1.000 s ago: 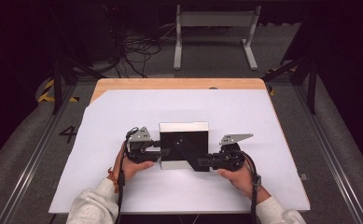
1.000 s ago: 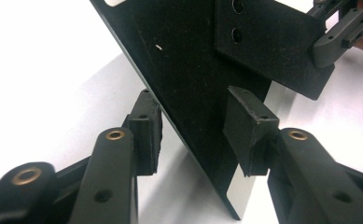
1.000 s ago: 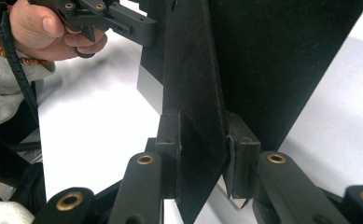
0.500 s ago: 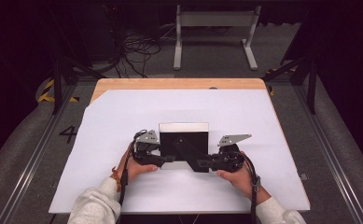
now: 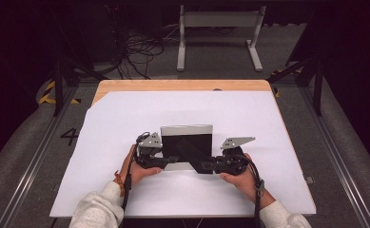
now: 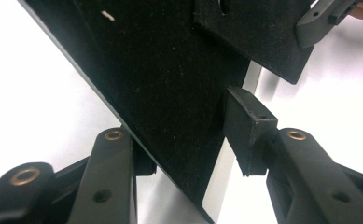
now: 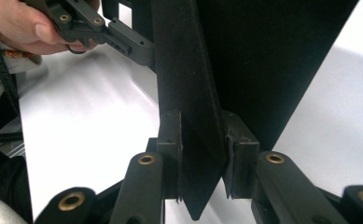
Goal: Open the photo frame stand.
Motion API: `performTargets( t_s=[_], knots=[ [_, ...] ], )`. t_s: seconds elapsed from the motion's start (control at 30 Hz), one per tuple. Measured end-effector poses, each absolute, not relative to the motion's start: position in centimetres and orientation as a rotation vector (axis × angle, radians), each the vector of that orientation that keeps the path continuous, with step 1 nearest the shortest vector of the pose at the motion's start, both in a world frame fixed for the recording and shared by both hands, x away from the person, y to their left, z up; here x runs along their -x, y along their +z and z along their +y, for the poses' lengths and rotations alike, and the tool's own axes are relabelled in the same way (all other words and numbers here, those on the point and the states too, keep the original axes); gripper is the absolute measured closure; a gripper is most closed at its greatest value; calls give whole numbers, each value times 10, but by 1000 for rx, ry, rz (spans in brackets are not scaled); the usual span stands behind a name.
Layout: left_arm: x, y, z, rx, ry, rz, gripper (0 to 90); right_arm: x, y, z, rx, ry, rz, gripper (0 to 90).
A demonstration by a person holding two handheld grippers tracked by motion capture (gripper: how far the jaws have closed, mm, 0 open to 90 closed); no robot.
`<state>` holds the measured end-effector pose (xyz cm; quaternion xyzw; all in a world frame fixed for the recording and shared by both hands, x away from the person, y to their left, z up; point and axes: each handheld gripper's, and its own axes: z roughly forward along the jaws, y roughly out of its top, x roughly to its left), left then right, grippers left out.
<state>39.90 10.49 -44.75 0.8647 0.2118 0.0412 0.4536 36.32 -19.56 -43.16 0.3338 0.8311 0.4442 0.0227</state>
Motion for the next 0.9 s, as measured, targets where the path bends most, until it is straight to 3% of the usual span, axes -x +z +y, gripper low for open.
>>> performTargets(
  t_s=[0.9],
  knots=[
    [-395,-443,99,-2135,307,557,604,-363,-429,-192,-1003,1348,2556,771]
  ],
)
